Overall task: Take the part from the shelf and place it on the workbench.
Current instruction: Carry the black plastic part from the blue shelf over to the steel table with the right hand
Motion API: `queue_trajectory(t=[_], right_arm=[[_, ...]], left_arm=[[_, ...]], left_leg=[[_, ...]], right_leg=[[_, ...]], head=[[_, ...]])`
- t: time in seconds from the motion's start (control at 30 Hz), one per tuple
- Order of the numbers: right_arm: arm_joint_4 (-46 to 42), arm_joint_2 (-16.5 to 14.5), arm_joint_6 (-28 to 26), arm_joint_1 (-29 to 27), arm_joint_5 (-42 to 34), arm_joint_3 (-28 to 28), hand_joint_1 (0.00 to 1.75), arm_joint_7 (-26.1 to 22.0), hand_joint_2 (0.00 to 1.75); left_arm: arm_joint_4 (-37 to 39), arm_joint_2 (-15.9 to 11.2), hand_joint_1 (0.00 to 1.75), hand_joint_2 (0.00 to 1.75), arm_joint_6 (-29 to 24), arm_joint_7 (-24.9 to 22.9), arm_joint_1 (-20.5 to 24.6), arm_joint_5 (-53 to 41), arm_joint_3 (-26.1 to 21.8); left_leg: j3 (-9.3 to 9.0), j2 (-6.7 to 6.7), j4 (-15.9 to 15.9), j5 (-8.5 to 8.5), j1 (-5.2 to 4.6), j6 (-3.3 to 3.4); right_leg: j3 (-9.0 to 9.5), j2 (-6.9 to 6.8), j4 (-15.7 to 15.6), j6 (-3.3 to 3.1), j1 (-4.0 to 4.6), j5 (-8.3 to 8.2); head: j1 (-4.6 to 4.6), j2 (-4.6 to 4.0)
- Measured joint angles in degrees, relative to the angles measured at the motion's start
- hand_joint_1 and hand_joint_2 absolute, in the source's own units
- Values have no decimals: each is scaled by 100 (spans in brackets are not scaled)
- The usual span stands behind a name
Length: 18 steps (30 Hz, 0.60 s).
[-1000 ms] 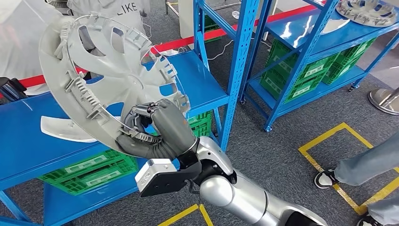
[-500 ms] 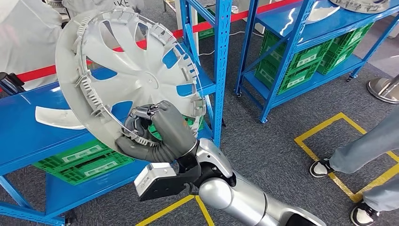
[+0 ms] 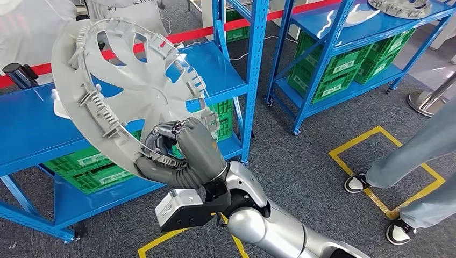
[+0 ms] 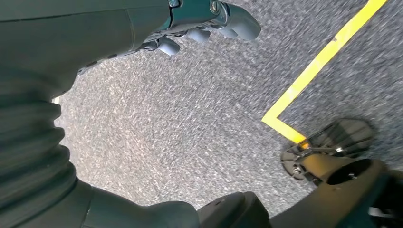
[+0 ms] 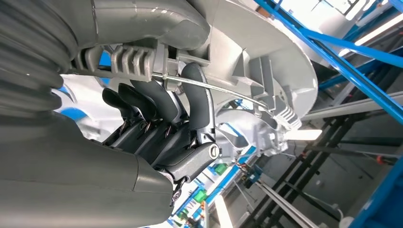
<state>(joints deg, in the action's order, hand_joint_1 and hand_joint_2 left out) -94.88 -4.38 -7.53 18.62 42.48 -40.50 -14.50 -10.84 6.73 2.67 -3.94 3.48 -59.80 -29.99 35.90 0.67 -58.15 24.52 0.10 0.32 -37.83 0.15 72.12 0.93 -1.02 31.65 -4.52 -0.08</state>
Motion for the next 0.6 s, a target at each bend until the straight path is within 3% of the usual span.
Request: queue_trajectory(t=[0.03,0.1,0.17,0.23,0.27,0.37,0.4,0.43,0.47,0.5,0.53,0.6], right_arm=[[0,3,-15,6,-5,0,175,-2,175],[-1,8,-56,18,-28,1,175,-14,175],[-1,14,-94,28,-53,2,175,-32,175],[4,20,-128,45,-90,1,175,-52,175],[6,21,-159,53,-117,-1,175,-61,175],[11,34,-288,61,-177,-4,175,-62,175],[13,45,-325,57,-182,-4,175,-58,175],[13,60,-357,51,-183,-4,175,-54,175],[13,76,-392,45,-184,-4,175,-44,175],[13,93,-435,38,-186,-4,175,-33,175],[10,109,-481,31,-192,-4,175,-22,175],[2,145,-594,4,-223,-3,175,-25,175]], left_arm=[[-1,-2,0,175,0,1,0,-11,0],[-3,-8,0,175,-1,2,-4,-29,0],[-3,-14,0,175,-1,2,-10,-33,0],[0,-32,0,175,-1,-3,-19,-39,-1],[1,-39,0,175,-1,-6,-25,-51,-2],[2,-54,0,175,1,-10,-31,-119,-2],[2,-58,0,175,3,-10,-31,-143,-2],[2,-62,0,175,5,-9,-30,-167,-2],[2,-64,0,175,8,-7,-30,-191,-2],[2,-68,0,175,13,-2,-28,-214,-2],[0,-73,0,175,17,5,-23,-238,-2],[-6,-92,0,175,33,37,-7,-278,-2]], left_leg=[[90,-1,-46,-40,3,-23],[213,-6,-132,-110,-2,-87],[250,-10,-141,-199,-6,-168],[285,-22,-138,-213,11,-246],[336,-31,-222,-91,22,-280],[591,-47,-1092,684,44,-364],[638,-47,-1429,847,48,-380],[622,-48,-1634,877,49,-386],[512,-48,-1656,794,48,-381],[298,-49,-1473,652,47,-364],[-3,-55,-1120,548,43,-336],[-595,-76,-312,579,8,-262]], right_leg=[[267,-4,-359,-8,0,-56],[695,1,-1003,-54,24,-9],[780,15,-1206,-125,58,40],[703,8,-1222,-211,46,-59],[654,1,-1234,-255,36,-125],[430,-8,-1242,-318,20,-326],[344,-8,-1240,-315,21,-393],[260,-8,-1238,-307,21,-459],[174,-7,-1237,-295,22,-526],[92,-6,-1236,-280,22,-593],[24,-6,-1234,-263,20,-656],[-69,-10,-1244,-207,20,-773]], head=[[-7,0],[-24,-1],[-37,0],[-42,0],[-34,-1],[2,-1],[4,0],[7,0],[7,0],[6,0],[6,-1],[-1,-1]])
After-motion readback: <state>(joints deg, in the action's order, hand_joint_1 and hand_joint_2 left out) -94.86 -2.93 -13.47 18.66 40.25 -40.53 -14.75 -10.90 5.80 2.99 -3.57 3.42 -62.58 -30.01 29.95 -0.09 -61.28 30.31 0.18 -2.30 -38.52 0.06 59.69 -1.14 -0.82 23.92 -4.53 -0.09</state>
